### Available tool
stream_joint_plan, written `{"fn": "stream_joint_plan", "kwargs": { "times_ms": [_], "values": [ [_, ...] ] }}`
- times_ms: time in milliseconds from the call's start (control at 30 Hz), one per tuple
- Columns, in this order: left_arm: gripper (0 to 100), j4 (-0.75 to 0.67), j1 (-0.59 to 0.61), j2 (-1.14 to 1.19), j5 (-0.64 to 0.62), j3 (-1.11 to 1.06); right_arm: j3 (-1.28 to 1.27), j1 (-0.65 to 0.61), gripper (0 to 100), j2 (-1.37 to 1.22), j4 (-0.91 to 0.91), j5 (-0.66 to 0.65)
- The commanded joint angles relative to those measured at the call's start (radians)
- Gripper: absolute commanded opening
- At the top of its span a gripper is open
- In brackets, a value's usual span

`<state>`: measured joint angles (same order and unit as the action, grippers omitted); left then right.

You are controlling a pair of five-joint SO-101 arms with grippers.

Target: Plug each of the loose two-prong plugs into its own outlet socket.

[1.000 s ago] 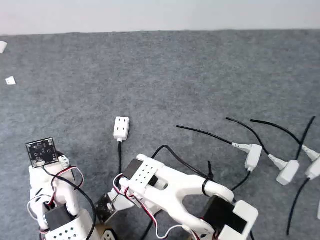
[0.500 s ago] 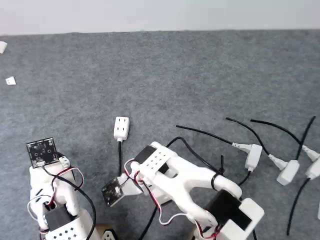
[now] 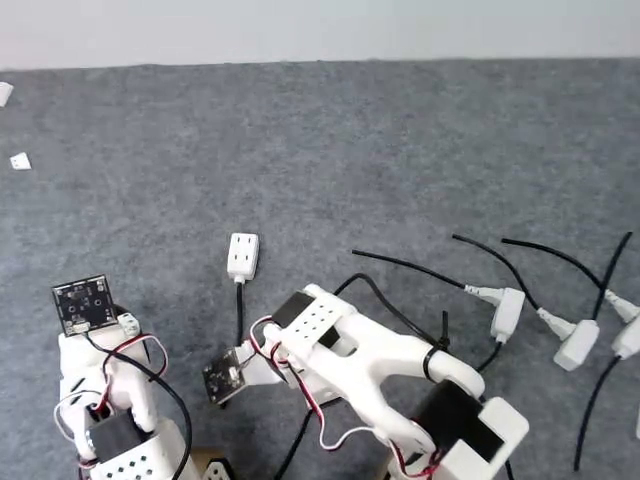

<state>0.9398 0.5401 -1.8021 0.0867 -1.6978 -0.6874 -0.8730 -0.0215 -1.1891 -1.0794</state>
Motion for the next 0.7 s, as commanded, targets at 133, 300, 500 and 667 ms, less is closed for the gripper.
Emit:
{"fn": "stream_joint_plan", "kwargs": {
  "times_ms": [133,300,500,667],
  "values": [
    [2,0.003,0.006,-0.014,0.006,0.015,-0.008,0.088,0.9,0.099,0.07,0.074],
    [2,0.003,0.006,-0.014,0.006,0.015,-0.002,0.191,0.9,0.351,0.077,0.304],
    [2,0.003,0.005,-0.014,0.006,0.015,-0.035,0.446,0.9,0.657,0.058,0.623],
    [2,0.003,-0.005,-0.014,0.006,0.015,-0.199,0.515,0.9,0.684,0.067,0.845]
  ]
}}
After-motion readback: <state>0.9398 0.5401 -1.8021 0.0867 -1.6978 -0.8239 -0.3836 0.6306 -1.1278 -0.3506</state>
